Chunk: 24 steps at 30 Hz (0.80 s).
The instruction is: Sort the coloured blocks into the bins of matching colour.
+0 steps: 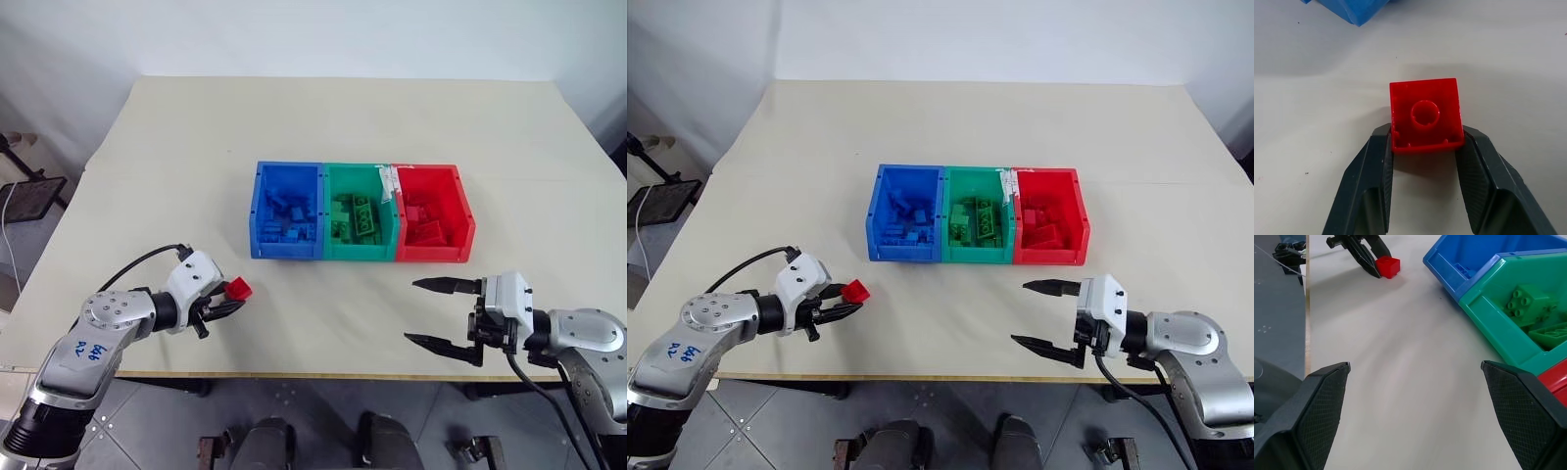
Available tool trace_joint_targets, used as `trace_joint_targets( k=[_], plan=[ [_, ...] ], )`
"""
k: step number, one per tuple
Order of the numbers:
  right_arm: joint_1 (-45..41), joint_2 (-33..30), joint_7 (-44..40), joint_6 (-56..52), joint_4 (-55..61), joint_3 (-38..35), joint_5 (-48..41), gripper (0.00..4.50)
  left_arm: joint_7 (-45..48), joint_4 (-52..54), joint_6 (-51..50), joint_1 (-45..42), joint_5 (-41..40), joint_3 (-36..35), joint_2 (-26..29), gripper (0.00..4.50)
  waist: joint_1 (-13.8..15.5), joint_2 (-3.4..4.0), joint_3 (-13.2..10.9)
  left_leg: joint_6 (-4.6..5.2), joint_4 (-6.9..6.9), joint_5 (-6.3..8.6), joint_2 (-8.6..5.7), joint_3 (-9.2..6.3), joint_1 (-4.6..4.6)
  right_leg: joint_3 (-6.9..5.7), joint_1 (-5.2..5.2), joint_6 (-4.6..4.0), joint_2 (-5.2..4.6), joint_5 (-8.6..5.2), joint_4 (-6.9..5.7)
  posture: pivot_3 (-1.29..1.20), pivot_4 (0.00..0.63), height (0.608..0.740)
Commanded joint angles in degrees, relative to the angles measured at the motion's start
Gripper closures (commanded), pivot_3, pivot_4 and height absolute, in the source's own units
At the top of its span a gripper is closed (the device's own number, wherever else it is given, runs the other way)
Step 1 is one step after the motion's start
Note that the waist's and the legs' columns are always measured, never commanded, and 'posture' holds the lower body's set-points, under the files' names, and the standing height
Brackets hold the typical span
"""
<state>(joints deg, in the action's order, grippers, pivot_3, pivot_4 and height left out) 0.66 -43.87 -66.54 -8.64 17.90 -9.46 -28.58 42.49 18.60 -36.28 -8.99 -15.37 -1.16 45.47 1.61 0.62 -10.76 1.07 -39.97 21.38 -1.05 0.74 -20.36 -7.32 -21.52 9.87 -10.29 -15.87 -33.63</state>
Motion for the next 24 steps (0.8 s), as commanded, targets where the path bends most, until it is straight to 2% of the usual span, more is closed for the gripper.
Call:
trace_joint_targets(
  k=[1, 5, 7, 9, 11, 14, 16, 19, 22, 24],
  plan=[
    [1.45, 0.28, 3.06, -0.05, 2.96, -3.56, -1.15, 0.0, 4.72, 1.18, 5.99, -3.22, -3.18, 0.21, -2.09, 3.04, 0.14, -0.02, -0.01, 0.0, -0.01, 0.0, 0.0, 0.0, -0.01, 0.0, 0.0, 0.0, 0.0, 0.0, 0.0, 0.0, 0.15, 0.74],
    [6.51, 3.49, 9.96, 1.5, 6.28, -10.31, -0.94, 0.0, 9.35, 3.14, 10.47, -9.02, -6.24, 2.77, -6.07, 3.04, 0.74, -0.01, -0.01, 0.0, -0.02, 0.0, -0.02, -0.05, -0.06, -0.03, 0.0, 0.0, -0.03, 0.0, 0.02, 0.0, 0.15, 0.74],
    [10.17, 5.17, 13.46, 1.35, 8.47, -15.09, -1.03, 0.0, 7.27, 1.76, 9.57, -15.31, -4.37, 6.61, -10.13, 3.04, 1.45, -0.01, 0.0, 0.0, -0.02, 0.0, -0.05, -0.02, -0.08, -0.05, 0.0, 0.0, -0.03, 0.0, 0.02, 0.0, 0.15, 0.74],
    [13.81, 7.58, 17.37, 0.76, 10.92, -18.9, -1.38, 0.0, 2.8, -2.83, 7.19, -22.72, -2.12, 10.33, -16.9, 3.04, 2.16, -0.03, 0.01, 0.01, -0.11, -0.01, -0.08, 0.15, -0.13, -0.09, 0.03, 0.0, -0.03, 0.0, 0.0, 0.0, 0.15, 0.74],
    [16.92, 9.92, 20.5, 1.23, 13.08, -21.18, -0.59, 0.0, -1.36, -9.35, 8.96, -28.75, 0.75, 12.64, -23.81, 3.04, 2.55, -0.08, 0.04, 0.07, -0.16, -0.04, -0.11, 0.41, -0.13, -0.06, 0.07, 0.01, -0.03, 0.0, 0.0, 0.0, 0.15, 0.74],
    [18.51, 11.4, 22.91, 1.11, 14.63, -22.13, -0.41, 0.0, -3.08, -14.86, 11.69, -32.49, 2.97, 13.84, -28.42, 3.04, 1.59, -0.1, 0.06, 0.09, -0.08, -0.06, -0.11, 0.6, -0.1, 0.06, 0.03, 0.01, -0.01, 0.0, 0.06, 0.0, 0.15, 0.74],
    [20.84, 13.39, 25.41, 1.39, 15.96, -23.75, -0.13, 0.0, -4.88, -24.28, 15.04, -38.17, 4.99, 15.7, -34.53, 3.04, 1.37, -0.1, 0.06, 0.09, 0.08, -0.06, -0.07, 0.77, 0.03, 0.16, 0.0, 0.01, 0.02, 0.0, 0.07, 0.0, 0.15, 0.74],
    [25.82, 16.7, 28.57, 1.91, 19.16, -25.47, 1.14, 0.0, -8.7, -50.11, 27.49, -52.23, 10.65, 18.15, -45.76, 3.04, 2.86, -0.18, 0.01, 0.17, -0.04, -0.1, -0.12, 0.69, -0.12, 0.1, 0.0, 0.01, 0.03, 0.0, 0.15, 0.0, 0.15, 0.74],
    [27.99, 18.22, 30.09, 2.17, 21.45, -25.11, 1.51, 0.0, -11.34, -67.4, 36.03, -60.66, 12.92, 16.16, -50.73, 3.04, 2.85, -0.19, 0.04, 0.39, -0.09, -0.19, -0.25, 0.78, -0.58, 0.13, -0.07, 0.1, -0.01, 0.06, 0.83, 0.0, 0.15, 0.74],
    [29.0, 19.3, 31.17, 2.36, 22.93, -24.47, 1.58, 0.0, -10.89, -75.08, 41.0, -64.77, 13.36, 14.99, -52.87, 3.04, 2.19, -0.19, 0.04, 0.53, 0.0, -0.1, -0.29, 0.97, -0.56, 0.16, -0.12, 0.16, -0.06, 0.09, 0.94, 0.0, 0.15, 0.74]
  ],
)
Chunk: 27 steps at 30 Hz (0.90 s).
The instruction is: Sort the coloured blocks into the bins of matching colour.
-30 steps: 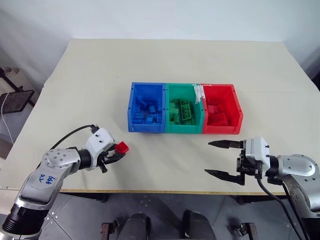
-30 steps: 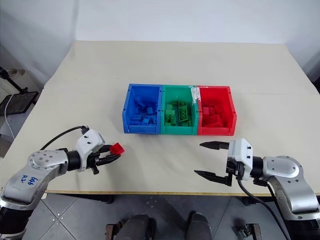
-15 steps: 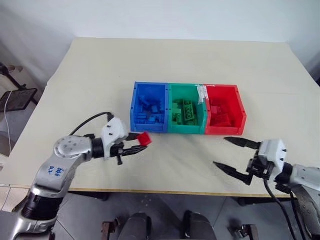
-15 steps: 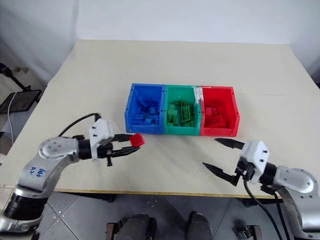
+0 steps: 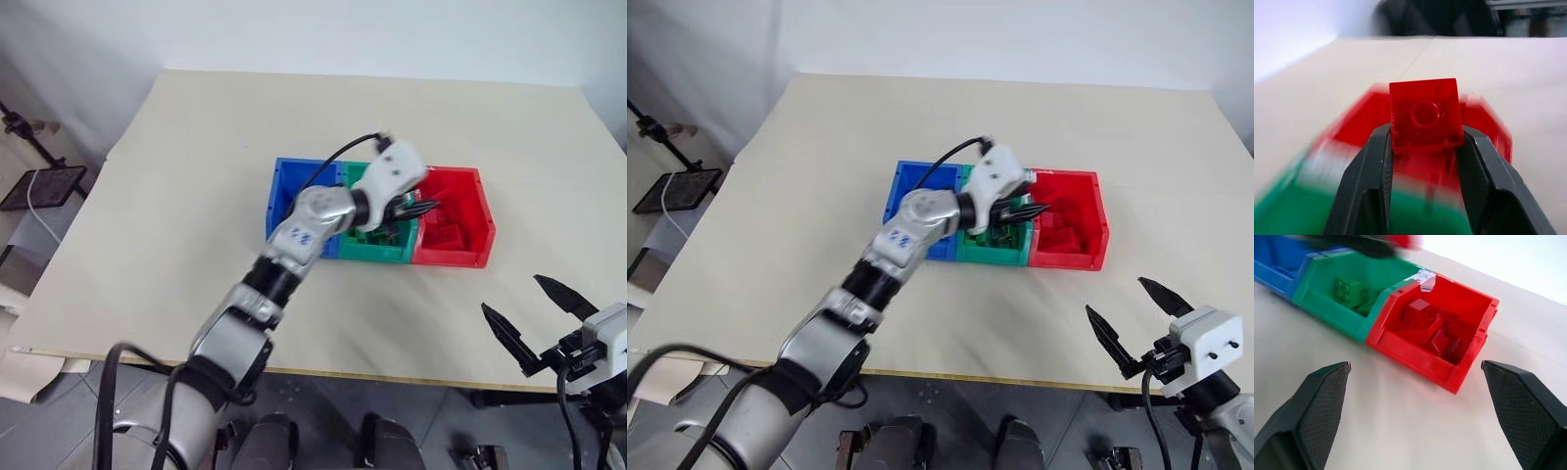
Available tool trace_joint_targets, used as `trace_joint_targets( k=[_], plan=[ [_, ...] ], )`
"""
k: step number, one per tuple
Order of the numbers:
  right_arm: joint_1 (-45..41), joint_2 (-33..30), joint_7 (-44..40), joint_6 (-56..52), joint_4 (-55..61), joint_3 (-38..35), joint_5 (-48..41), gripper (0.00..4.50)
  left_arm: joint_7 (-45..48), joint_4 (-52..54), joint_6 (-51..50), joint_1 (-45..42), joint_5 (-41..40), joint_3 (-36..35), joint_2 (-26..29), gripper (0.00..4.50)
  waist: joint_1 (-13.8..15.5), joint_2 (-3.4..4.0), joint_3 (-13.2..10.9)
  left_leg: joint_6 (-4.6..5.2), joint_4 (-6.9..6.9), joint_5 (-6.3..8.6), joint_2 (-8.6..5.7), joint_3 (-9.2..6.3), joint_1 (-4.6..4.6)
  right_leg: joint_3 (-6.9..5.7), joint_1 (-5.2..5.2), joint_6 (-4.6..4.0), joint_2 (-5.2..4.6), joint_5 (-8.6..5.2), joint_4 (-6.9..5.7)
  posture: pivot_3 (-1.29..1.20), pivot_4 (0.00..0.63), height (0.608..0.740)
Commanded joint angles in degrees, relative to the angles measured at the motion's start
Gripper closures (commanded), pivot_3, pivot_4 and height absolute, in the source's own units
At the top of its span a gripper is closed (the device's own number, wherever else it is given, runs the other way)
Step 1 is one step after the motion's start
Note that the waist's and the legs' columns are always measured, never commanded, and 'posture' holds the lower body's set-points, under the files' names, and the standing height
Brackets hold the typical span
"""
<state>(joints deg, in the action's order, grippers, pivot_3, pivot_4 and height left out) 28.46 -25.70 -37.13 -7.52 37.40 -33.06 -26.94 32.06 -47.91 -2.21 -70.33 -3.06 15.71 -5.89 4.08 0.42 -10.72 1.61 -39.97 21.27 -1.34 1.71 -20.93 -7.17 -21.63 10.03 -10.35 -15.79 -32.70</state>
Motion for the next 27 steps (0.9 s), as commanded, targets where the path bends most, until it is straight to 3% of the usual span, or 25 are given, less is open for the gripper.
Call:
trace_joint_targets(
  k=[1, 4, 8, 13, 16, 21, 23, 27],
  plan=[
    [1.66, 1.51, 2.15, 1.3, 4.09, -0.47, 0.13, 0.0, -0.76, -11.64, 8.37, -5.13, 1.83, -1.88, -2.29, 3.04, -0.78, 0.01, 0.0, 0.01, 0.04, 0.0, 0.01, 0.04, 0.0, 0.0, -0.07, 0.0, 0.0, 0.0, 0.0, 0.0, 0.15, 0.74],
    [2.19, 2.26, 3.27, 1.17, 5.81, 0.72, 0.38, 0.0, -1.58, -17.45, 9.3, -8.11, 3.64, -1.94, -3.22, 3.04, -1.14, 0.01, 0.01, 0.0, 0.21, 0.0, 0.06, 0.15, -0.04, 0.0, -0.35, 0.0, 0.01, 0.0, -0.16, 0.0, 0.15, 0.74],
    [2.06, 1.87, 3.64, 0.63, 6.68, 1.64, -0.28, 0.0, -2.67, -19.57, 10.89, -8.97, 4.34, -3.64, -3.06, 1.71, -0.92, 0.01, 0.01, 0.01, 0.06, -0.01, 0.06, 0.23, -0.28, 0.13, -0.62, 0.0, 0.0, 0.0, -0.31, 0.0, 0.15, 0.74],
    [-0.12, -0.08, 3.0, -0.63, 6.09, 2.22, -2.01, 0.0, 4.96, -14.11, 13.1, -6.21, 3.4, -4.43, -1.99, 0.12, -0.68, 0.01, 0.01, 0.03, -0.01, -0.01, 0.03, 0.27, -0.34, 0.17, -0.65, 0.02, -0.03, 0.01, -0.33, 0.0, 0.15, 0.74],
    [-2.05, -1.78, 1.95, -0.73, 4.69, 2.62, -2.53, 0.0, 8.07, -7.27, 15.22, -2.05, 2.99, -4.92, 0.44, 0.06, -0.98, 0.02, 0.01, 0.02, 0.0, -0.01, 0.05, 0.31, -0.31, 0.22, -0.74, 0.02, -0.03, 0.01, -0.47, 0.0, 0.15, 0.74],
    [-6.43, -7.4, -6.14, -0.15, -1.22, 5.68, -3.95, 0.0, 21.51, 20.91, 9.45, 16.23, -2.36, -5.93, 15.12, 0.06, -3.15, 0.17, 0.1, -0.01, 0.06, 0.0, 0.2, 0.41, -0.05, 0.35, -0.89, -0.01, 0.0, 0.02, -0.99, 0.0, 0.15, 0.74],
    [-8.31, -9.5, -9.03, 0.22, -3.82, 6.63, -4.12, 0.0, 26.31, 30.82, 7.46, 23.33, -7.96, -8.24, 20.53, 0.06, -3.45, 0.2, 0.11, -0.04, 0.04, 0.0, 0.25, 0.36, -0.04, 0.32, -0.93, -0.04, 0.02, 0.02, -1.1, 0.0, 0.15, 0.74],
    [-13.43, -12.46, -14.0, 1.91, -10.32, 9.02, -2.97, 0.0, 31.69, 40.6, 7.35, 35.24, -10.98, -11.51, 31.67, 0.06, -2.97, 0.19, 0.11, -0.08, -0.13, 0.03, 0.2, 0.25, -0.09, 0.29, -0.86, -0.03, -0.04, 0.03, -1.09, 0.0, 0.15, 0.74]
  ],
)
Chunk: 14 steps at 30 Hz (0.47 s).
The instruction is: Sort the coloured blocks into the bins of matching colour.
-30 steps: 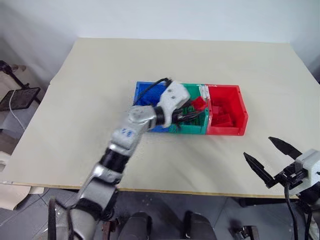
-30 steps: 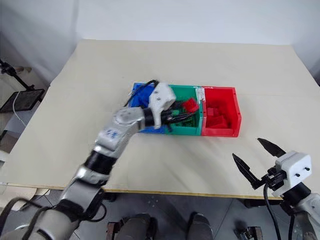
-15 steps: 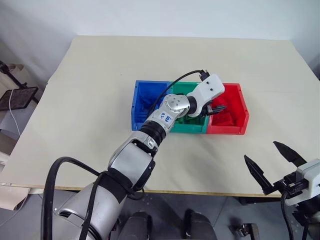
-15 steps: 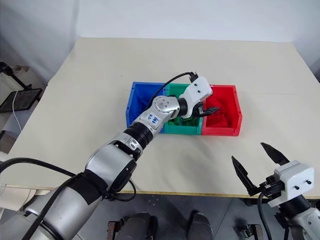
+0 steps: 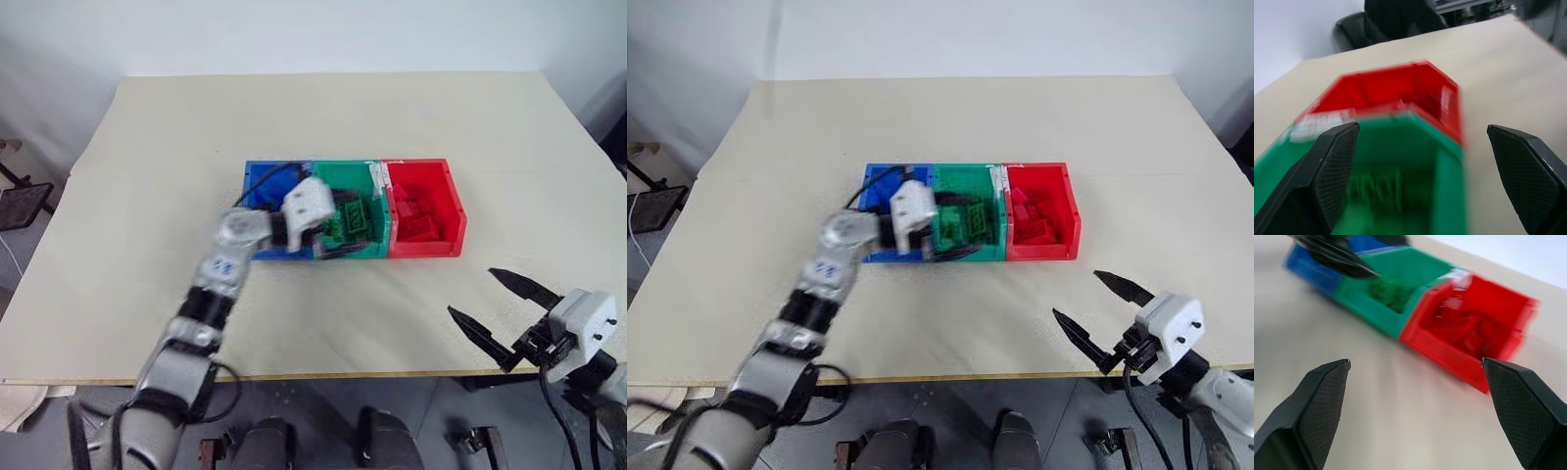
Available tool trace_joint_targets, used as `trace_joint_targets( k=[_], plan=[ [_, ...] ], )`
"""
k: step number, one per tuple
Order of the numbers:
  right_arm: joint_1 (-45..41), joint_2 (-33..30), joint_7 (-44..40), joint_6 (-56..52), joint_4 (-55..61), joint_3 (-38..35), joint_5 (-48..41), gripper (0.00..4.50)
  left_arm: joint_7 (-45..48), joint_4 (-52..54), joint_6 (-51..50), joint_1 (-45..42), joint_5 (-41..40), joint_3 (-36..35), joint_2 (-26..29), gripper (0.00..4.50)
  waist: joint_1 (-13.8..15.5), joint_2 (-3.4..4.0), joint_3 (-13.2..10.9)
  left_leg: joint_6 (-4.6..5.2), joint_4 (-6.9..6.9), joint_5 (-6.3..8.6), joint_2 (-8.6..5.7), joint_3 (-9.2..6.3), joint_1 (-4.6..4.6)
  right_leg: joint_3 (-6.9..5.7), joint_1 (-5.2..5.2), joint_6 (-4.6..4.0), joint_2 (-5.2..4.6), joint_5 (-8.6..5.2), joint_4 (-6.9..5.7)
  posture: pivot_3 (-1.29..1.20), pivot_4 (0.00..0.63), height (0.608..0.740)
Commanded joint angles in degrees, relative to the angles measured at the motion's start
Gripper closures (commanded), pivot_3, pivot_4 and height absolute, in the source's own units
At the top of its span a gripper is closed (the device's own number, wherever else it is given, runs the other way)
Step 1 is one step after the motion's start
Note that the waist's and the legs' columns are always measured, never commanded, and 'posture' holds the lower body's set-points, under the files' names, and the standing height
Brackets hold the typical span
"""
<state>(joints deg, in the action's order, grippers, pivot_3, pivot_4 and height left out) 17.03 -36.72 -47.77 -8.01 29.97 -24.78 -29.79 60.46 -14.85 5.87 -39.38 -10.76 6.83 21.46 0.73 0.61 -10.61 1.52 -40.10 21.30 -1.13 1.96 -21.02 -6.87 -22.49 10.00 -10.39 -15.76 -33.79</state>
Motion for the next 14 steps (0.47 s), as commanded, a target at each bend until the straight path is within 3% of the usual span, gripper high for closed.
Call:
trace_joint_targets(
  k=[1, 8, 14],
  plan=[
    [-3.1, -1.97, -4.49, 3.0, -4.5, 1.3, 0.24, 0.0, 2.89, 9.31, -2.02, 6.47, -3.9, -3.7, 6.02, 0.06, 0.7, 0.0, 0.0, 0.0, -0.03, 0.0, -0.02, -0.02, 0.0, 0.0, 0.03, 0.0, -0.02, 0.0, 0.0, 0.0, 0.15, 0.74],
    [-10.81, -3.8, -8.9, 6.25, -13.66, 4.69, 2.18, 0.0, 0.41, 16.04, -4.66, 21.72, -5.07, -12.0, 16.36, 0.06, 0.75, -0.02, 0.0, 0.0, -0.08, 0.01, -0.05, -0.13, -0.01, -0.04, 0.1, 0.02, -0.04, 0.01, 0.01, 0.0, 0.15, 0.74],
    [-12.12, -3.18, -7.4, 6.41, -15.22, 4.17, 2.89, 0.0, -3.17, 17.48, -5.84, 24.8, -5.89, -15.54, 17.31, 0.06, 0.89, -0.03, 0.01, -0.01, -0.08, 0.01, -0.05, -0.15, -0.02, -0.06, 0.1, 0.02, -0.05, 0.01, -0.03, 0.0, 0.15, 0.74]
  ],
)
